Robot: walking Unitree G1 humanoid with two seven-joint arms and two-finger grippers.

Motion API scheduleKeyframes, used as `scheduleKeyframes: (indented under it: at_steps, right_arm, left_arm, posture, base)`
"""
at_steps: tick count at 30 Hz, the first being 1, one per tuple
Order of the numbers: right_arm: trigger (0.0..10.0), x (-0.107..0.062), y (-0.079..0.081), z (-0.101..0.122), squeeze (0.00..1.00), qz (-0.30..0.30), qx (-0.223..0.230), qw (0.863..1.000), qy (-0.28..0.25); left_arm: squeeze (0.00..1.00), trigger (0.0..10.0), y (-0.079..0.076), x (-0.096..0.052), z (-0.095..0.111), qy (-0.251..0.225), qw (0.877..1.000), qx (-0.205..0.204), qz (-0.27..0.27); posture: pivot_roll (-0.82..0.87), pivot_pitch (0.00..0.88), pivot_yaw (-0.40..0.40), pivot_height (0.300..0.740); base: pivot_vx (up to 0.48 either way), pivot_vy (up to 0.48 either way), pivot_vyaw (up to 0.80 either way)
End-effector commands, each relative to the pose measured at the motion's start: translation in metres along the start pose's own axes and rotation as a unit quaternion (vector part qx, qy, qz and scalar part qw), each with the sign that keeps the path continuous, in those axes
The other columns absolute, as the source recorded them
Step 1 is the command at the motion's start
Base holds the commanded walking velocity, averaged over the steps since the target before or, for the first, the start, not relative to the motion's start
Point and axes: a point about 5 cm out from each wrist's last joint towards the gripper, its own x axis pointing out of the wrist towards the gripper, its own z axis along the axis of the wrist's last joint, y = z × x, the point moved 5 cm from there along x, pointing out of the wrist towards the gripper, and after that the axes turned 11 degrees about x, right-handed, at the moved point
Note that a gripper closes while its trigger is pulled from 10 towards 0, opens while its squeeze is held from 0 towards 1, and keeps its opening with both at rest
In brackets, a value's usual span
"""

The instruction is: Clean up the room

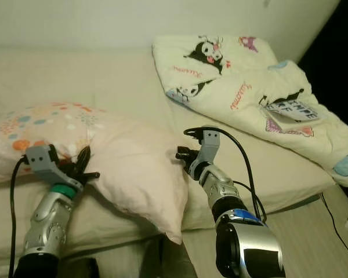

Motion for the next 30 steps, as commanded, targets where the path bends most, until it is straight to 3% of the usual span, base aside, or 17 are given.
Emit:
scheduleKeyframes:
  at_steps: [1, 4, 13, 17, 23, 30]
  right_arm:
    - [10.0, -0.002, -0.003, -0.002, 0.0, -0.002, 0.004, 1.0, 0.003]
    - [10.0, -0.002, -0.004, -0.003, 0.0, -0.002, 0.004, 1.0, 0.004]
    - [10.0, -0.002, -0.004, -0.001, 0.0, -0.001, 0.003, 1.0, 0.001]
    - [10.0, 0.001, 0.003, 0.005, 0.0, 0.009, -0.002, 1.0, -0.01]
    - [10.0, 0.004, 0.009, 0.017, 0.0, 0.011, -0.017, 0.999, -0.033]
    - [10.0, 0.003, 0.013, 0.02, 0.0, 0.029, -0.022, 0.998, -0.043]
  left_arm:
    - [0.0, 10.0, -0.01, 0.004, 0.002, -0.001, 1.0, 0.002, -0.017]
    - [0.0, 10.0, -0.013, 0.004, -0.001, 0.006, 1.0, 0.004, -0.021]
    - [0.0, 10.0, -0.015, 0.005, 0.0, -0.002, 0.999, 0.027, -0.022]
    - [0.0, 10.0, -0.018, 0.011, 0.009, -0.015, 0.998, 0.056, -0.029]
    - [0.0, 10.0, -0.015, 0.026, 0.04, -0.053, 0.995, 0.083, -0.025]
    - [0.0, 10.0, -0.014, 0.03, 0.041, -0.048, 0.994, 0.089, -0.027]
  posture:
    - [-0.08, 0.0, -0.037, 0.69]
    - [-0.08, 0.0, -0.036, 0.695]
    - [-0.08, 0.0, -0.04, 0.73]
    - [-0.08, 0.0, -0.038, 0.74]
    - [-0.09, 0.0, -0.037, 0.74]
    - [-0.09, 0.0, -0.033, 0.74]
  base:
    - [-0.48, 0.0, 0.0]
    - [-0.48, 0.0, 0.0]
    - [0.0, 0.0, 0.0]
    - [0.0, 0.0, 0.0]
    - [0.0, 0.0, 0.0]
    - [0.0, 0.0, 0.0]
